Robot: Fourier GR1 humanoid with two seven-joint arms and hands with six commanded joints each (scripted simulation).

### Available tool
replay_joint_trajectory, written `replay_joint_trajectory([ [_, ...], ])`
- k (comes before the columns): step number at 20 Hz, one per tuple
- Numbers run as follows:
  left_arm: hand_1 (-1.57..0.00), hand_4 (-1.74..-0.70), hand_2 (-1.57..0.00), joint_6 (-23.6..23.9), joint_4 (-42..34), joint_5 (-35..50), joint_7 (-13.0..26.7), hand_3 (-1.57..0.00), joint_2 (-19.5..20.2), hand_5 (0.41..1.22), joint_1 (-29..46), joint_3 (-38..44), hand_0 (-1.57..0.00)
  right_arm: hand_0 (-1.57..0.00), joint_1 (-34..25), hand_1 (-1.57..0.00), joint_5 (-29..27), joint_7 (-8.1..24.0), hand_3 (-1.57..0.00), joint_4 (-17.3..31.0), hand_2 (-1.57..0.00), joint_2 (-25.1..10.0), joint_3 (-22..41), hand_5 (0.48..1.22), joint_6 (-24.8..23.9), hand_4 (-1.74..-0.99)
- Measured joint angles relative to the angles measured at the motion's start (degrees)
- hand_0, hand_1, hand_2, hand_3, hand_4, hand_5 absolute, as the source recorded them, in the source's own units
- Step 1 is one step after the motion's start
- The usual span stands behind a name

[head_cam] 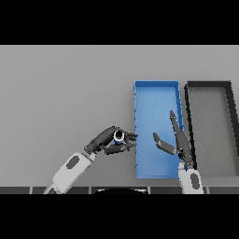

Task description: Pick up the blue pipe and place it into the blue bin.

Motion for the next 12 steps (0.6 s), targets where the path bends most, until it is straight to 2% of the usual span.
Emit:
replay_joint_trajectory([
  [5, -1.57, -1.74, -1.57, 0.06, 0.6, -0.2, 2.07, -1.49, 0.61, 1.219, -0.37, 0.03, -1.57, 0.0, 1.4, 0.0, 0.2, 1.2, 0.0, -1.49, 0.0, 0.32, 0.04, 0.605, -0.67, -1.178],
  [7, -1.57, -1.74, -1.57, -0.09, 1.01, -0.34, 1.09, -1.5, 0.77, 1.22, -0.15, -0.01, -1.57, 0.0, 2.79, 0.0, 0.12, 0.26, 0.0, -2.54, 0.0, 0.28, 0.21, 0.615, -0.55, -1.186],
  [9, -1.57, -1.74, -1.57, -0.02, 0.92, -0.5, 1.48, -1.5, 0.53, 1.22, -0.89, -0.12, -1.57, 0.0, 2.41, 0.0, -4.73, -2.29, 0.0, -3.95, 0.0, -0.25, -0.64, 0.608, 2.65, -1.195],
  [10, -1.57, -1.74, -1.57, -0.14, 1.36, -0.3, 2.13, -1.5, 0.49, 1.22, -1.03, -0.05, -1.57, 0.0, 1.48, 0.0, -9.52, -1.89, 0.0, -5.02, 0.0, -0.67, -0.96, 0.589, 6.06, -1.212],
  [12, -1.57, -1.74, -1.57, -0.59, 1.64, -0.26, 0.92, -1.5, 0.69, 1.221, -0.87, -0.06, -1.57, 0.0, 0.58, 0.0, -17.25, -0.13, 0.0, -9.4, 0.0, -4.59, -1.74, 0.558, 12.12, -1.256],
])
